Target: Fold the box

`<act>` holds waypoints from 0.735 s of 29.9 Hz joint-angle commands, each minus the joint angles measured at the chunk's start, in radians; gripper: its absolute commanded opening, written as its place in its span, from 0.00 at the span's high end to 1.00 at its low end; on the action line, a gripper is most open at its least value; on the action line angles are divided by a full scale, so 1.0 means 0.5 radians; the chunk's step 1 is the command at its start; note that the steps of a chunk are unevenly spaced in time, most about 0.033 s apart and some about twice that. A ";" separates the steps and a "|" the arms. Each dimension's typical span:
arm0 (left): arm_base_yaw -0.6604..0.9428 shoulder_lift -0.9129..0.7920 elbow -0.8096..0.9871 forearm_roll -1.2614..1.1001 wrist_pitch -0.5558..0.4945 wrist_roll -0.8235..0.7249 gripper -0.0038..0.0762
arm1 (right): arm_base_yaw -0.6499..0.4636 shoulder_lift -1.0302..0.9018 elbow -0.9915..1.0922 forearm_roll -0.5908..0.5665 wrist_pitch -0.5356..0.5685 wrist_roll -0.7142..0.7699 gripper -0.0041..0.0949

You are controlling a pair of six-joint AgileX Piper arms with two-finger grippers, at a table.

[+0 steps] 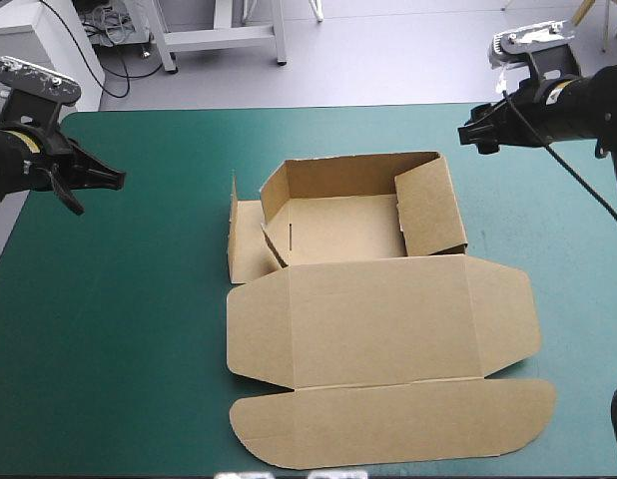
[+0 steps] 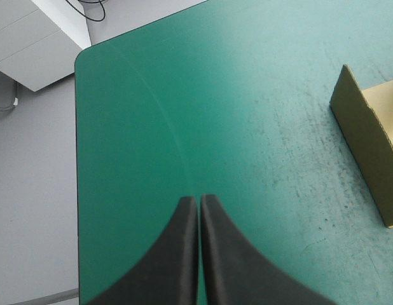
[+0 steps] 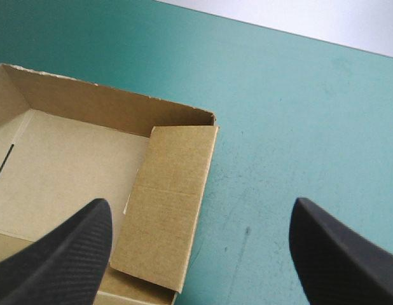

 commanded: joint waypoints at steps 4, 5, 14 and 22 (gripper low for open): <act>0.007 -0.050 -0.038 -0.019 -0.041 -0.026 0.96 | -0.001 0.053 0.197 -0.022 -0.112 0.040 0.24; 0.007 -0.050 -0.038 -0.046 -0.041 -0.026 0.96 | -0.001 0.095 0.237 -0.022 -0.146 0.040 0.24; 0.007 -0.050 -0.038 -0.105 -0.021 -0.026 0.96 | -0.001 0.533 0.286 0.104 -0.251 0.004 0.24; 0.007 -0.050 -0.038 -0.100 0.023 -0.026 0.96 | -0.001 0.771 0.286 0.107 -0.251 0.004 0.24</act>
